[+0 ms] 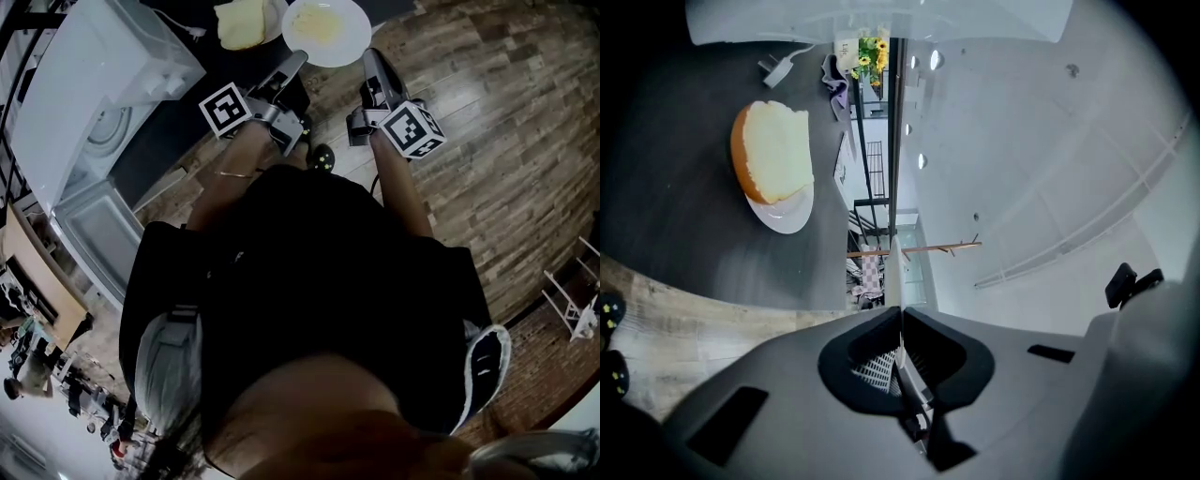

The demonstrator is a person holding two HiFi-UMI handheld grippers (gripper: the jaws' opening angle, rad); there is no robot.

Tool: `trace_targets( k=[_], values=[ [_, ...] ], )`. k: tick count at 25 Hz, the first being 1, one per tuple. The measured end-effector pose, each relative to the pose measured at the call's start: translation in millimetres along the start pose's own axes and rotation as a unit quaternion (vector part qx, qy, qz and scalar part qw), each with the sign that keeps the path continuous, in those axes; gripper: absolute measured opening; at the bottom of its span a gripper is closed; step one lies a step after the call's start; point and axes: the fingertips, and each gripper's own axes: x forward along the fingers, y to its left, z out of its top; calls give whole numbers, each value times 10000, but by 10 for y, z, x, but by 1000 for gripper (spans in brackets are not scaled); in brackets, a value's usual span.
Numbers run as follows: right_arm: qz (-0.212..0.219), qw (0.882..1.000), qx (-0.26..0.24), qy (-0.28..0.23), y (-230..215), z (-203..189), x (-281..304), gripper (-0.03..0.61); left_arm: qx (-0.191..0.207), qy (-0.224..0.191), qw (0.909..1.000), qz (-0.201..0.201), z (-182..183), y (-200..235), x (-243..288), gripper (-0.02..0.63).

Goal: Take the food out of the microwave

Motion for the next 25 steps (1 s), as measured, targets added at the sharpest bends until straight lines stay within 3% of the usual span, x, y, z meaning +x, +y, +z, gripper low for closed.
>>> trace_targets(
  k=[9, 17, 25],
  values=[
    [-184, 9998, 36, -70, -86, 12, 297, -3, -98, 150, 9998, -63, 297, 107, 179, 11],
    [-269, 9996, 4, -91, -176, 104, 404, -3, -191, 203, 9996, -90, 345, 143, 330, 11],
    [-10, 9994, 164, 303, -411, 214, 609, -3, -211, -239, 9995, 83, 387, 253, 551, 12]
  ],
)
